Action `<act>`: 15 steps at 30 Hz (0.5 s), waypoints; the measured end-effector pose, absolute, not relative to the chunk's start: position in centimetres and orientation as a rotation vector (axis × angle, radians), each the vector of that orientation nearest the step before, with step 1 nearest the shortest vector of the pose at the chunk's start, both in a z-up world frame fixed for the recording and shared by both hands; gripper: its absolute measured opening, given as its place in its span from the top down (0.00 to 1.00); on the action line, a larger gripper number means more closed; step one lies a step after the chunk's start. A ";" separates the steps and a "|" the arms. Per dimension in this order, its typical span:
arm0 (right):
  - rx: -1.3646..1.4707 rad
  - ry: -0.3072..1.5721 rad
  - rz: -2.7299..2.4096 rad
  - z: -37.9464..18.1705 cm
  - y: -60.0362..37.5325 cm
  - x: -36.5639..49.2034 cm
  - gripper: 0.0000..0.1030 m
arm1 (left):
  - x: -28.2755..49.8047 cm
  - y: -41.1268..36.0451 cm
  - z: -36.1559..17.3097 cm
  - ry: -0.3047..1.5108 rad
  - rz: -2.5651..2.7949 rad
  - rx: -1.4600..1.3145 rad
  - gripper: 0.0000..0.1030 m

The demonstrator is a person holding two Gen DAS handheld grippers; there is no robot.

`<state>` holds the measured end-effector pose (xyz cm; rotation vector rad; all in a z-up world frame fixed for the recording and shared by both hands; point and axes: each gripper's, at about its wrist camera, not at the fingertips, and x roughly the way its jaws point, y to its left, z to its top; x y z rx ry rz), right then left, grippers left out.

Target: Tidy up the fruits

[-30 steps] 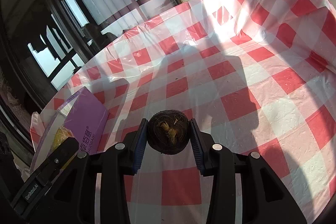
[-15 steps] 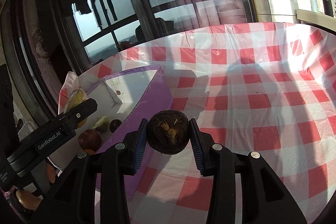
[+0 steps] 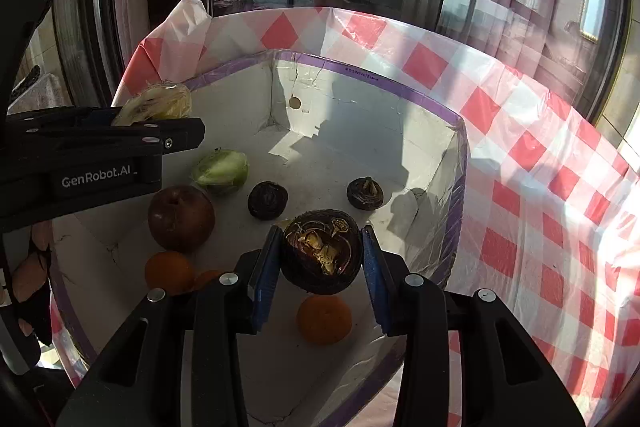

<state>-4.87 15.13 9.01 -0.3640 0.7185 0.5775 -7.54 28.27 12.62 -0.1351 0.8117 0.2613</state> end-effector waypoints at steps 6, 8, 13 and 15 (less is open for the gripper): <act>-0.461 0.775 0.538 7.4 16.4 -4.4 0.61 | -6.5 28.5 11.4 0.911 0.198 -0.157 0.38; -0.469 0.785 0.532 7.4 16.6 -4.3 0.58 | -6.2 28.4 11.1 0.945 0.180 -0.153 0.37; -0.440 0.816 0.554 7.7 16.5 -4.1 0.39 | -6.5 28.0 11.4 0.926 0.165 -0.138 0.18; -0.447 0.819 0.553 7.7 16.7 -4.1 0.39 | -6.7 28.0 11.6 0.917 0.162 -0.139 0.11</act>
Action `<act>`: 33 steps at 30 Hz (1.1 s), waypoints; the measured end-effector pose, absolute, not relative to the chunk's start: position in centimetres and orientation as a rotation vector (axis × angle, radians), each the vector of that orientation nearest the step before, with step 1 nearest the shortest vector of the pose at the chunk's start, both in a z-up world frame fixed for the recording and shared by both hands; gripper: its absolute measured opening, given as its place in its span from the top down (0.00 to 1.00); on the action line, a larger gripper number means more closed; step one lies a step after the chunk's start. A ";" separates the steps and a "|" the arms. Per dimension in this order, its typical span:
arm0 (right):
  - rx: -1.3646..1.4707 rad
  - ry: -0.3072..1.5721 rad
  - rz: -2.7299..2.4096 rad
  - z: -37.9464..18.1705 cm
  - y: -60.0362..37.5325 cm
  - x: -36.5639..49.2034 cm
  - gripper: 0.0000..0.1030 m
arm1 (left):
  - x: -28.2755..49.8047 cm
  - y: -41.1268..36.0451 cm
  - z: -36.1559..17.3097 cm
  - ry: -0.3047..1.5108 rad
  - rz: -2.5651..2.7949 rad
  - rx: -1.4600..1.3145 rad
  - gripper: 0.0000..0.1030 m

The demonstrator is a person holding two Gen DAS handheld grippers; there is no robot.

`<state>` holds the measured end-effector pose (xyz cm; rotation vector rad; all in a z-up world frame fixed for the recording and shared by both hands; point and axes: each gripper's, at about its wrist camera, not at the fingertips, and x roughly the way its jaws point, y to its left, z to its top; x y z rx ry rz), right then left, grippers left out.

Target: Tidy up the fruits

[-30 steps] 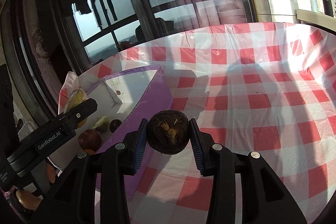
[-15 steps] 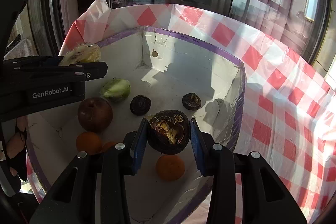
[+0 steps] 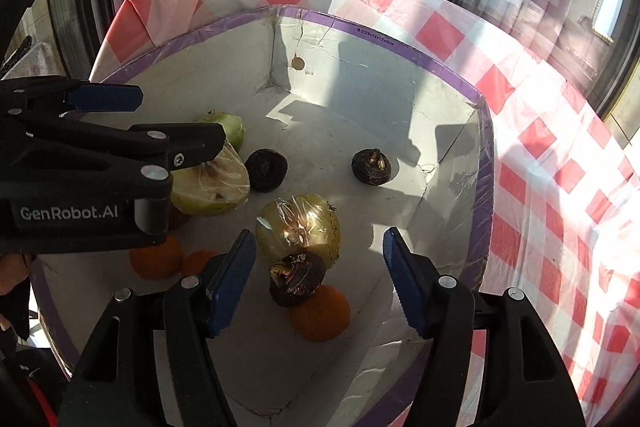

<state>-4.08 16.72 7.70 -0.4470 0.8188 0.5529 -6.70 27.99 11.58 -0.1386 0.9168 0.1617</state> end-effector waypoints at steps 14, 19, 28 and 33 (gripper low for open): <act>-0.464 0.867 0.586 7.5 17.3 -3.7 0.31 | -6.3 28.4 10.7 1.029 0.158 -0.111 0.02; -0.464 0.869 0.586 7.5 17.2 -3.6 0.30 | -6.4 28.7 10.5 1.046 0.170 -0.119 0.02; -0.454 0.865 0.585 7.5 17.1 -3.6 0.30 | -6.4 28.6 10.5 1.041 0.147 -0.122 0.02; -0.451 0.864 0.583 7.5 17.1 -3.6 0.30 | -6.3 28.6 10.4 1.045 0.149 -0.116 0.02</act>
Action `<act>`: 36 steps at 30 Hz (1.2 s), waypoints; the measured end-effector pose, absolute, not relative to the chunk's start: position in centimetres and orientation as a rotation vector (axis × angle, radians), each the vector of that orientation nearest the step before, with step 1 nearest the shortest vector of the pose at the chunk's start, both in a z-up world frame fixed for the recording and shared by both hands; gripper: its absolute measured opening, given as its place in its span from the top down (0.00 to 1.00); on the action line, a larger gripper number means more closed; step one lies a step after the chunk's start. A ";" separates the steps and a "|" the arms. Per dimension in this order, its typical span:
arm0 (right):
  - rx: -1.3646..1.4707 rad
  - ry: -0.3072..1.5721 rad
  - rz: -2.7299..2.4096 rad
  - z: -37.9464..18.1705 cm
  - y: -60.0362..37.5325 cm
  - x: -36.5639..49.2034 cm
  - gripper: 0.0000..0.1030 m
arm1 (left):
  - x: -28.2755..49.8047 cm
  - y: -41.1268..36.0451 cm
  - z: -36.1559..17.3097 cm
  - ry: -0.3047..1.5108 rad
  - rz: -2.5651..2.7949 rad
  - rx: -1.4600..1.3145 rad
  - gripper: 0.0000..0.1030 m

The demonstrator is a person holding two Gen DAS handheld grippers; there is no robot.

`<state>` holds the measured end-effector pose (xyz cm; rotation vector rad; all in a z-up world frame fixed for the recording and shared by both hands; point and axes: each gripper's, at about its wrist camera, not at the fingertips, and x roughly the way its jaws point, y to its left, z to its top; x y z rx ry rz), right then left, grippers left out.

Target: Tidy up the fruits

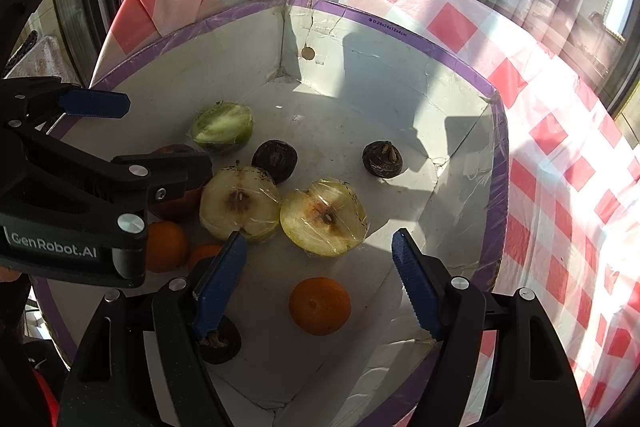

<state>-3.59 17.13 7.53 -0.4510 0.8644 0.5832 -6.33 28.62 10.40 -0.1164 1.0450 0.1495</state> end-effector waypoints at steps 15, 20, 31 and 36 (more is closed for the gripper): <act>-0.451 0.864 0.584 7.6 17.1 -3.6 0.30 | -6.2 28.3 10.1 1.059 0.160 -0.076 0.02; -0.450 0.864 0.584 7.5 17.1 -3.6 0.30 | -6.2 28.3 10.1 1.060 0.152 -0.082 0.02; -0.450 0.863 0.583 7.5 17.2 -3.6 0.31 | -6.2 28.5 10.0 1.067 0.139 -0.098 0.02; -0.450 0.861 0.588 7.7 17.3 -3.6 0.31 | -6.1 28.3 10.0 1.070 0.163 -0.077 0.02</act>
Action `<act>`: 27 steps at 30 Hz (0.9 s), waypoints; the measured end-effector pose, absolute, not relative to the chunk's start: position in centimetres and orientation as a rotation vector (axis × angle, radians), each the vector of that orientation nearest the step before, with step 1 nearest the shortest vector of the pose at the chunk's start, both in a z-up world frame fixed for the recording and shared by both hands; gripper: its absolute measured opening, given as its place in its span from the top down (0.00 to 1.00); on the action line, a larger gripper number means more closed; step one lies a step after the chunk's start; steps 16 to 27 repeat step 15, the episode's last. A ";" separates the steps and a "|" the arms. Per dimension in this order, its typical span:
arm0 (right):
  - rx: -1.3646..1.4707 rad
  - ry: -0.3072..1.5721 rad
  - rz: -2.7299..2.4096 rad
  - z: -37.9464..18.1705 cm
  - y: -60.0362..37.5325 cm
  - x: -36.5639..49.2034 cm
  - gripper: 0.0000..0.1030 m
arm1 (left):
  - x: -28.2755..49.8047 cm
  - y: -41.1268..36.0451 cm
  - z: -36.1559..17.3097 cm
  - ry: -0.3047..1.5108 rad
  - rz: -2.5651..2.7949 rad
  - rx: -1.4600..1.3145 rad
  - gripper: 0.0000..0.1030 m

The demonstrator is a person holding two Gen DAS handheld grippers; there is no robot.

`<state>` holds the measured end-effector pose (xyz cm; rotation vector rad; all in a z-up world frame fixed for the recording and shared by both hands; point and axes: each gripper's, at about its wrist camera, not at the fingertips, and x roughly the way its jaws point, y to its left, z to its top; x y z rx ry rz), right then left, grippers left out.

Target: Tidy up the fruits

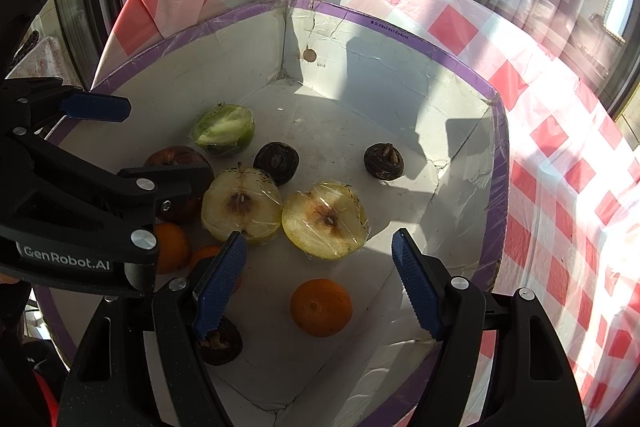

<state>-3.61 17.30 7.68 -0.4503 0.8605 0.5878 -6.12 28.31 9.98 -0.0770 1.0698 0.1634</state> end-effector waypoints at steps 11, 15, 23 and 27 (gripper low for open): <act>-0.441 0.851 0.612 7.8 17.4 -3.7 0.29 | -6.1 28.0 10.2 1.055 0.293 -0.005 0.02; -0.427 0.843 0.622 7.9 17.3 -3.7 0.29 | -6.1 28.1 10.2 1.085 0.360 -0.012 0.02; -0.427 0.843 0.622 7.9 17.3 -3.7 0.29 | -6.1 28.1 10.2 1.085 0.360 -0.012 0.02; -0.427 0.843 0.622 7.9 17.3 -3.7 0.29 | -6.1 28.1 10.2 1.085 0.360 -0.012 0.02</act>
